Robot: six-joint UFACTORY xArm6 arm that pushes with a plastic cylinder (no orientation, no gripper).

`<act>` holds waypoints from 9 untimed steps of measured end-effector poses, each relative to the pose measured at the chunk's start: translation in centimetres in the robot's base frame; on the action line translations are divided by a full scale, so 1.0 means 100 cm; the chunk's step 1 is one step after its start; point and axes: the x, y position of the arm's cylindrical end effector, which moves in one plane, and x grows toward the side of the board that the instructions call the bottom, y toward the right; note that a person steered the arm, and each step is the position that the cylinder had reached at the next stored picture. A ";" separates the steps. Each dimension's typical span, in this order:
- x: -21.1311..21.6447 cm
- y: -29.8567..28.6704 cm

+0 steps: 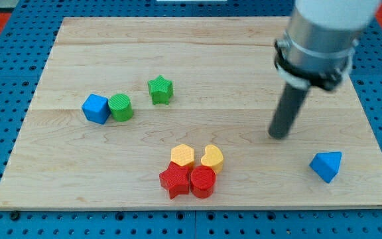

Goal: Put the green star into the blue triangle

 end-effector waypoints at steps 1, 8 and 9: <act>-0.057 -0.059; -0.011 -0.121; 0.017 -0.132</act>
